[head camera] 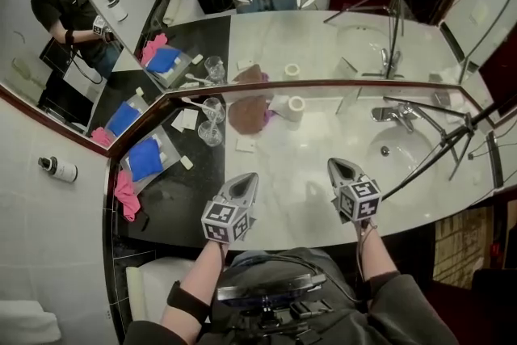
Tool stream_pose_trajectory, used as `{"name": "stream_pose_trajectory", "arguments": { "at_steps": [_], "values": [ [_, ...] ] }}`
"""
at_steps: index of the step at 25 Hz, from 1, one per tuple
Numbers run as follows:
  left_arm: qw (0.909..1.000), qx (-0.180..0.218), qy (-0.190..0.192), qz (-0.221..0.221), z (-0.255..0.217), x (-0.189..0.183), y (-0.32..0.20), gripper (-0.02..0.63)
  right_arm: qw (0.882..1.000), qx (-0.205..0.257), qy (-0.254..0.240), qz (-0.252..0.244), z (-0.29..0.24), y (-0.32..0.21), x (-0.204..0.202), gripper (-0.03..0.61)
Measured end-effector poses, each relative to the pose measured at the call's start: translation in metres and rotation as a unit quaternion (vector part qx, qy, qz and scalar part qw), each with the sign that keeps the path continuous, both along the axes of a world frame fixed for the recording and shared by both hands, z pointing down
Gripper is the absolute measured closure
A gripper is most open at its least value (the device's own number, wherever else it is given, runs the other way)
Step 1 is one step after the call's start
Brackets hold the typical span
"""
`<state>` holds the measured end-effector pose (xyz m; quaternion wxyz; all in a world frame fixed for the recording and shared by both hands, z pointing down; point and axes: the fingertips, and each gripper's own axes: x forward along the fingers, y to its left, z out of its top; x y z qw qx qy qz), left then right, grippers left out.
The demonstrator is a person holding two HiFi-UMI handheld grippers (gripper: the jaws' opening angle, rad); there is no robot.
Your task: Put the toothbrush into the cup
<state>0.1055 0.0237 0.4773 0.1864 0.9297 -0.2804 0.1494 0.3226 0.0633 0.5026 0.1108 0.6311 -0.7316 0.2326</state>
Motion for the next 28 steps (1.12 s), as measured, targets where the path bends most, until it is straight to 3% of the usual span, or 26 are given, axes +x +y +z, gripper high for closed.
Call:
{"name": "stream_pose_trajectory", "arguments": {
  "at_steps": [19, 23, 28],
  "values": [
    [0.9988, -0.003, 0.0, -0.049, 0.003, -0.034, -0.002, 0.614, 0.998, -0.012, -0.054, -0.012, 0.023, -0.005, -0.027, 0.56],
    [0.9979, -0.002, -0.005, -0.065, 0.005, -0.054, -0.01, 0.614, 0.996, -0.013, -0.082, -0.017, 0.026, -0.023, -0.05, 0.557],
    [0.996, -0.005, -0.009, -0.088, 0.007, -0.086, -0.023, 0.614, 0.987, -0.02, -0.154, -0.042, 0.029, -0.057, -0.105, 0.496]
  ]
}}
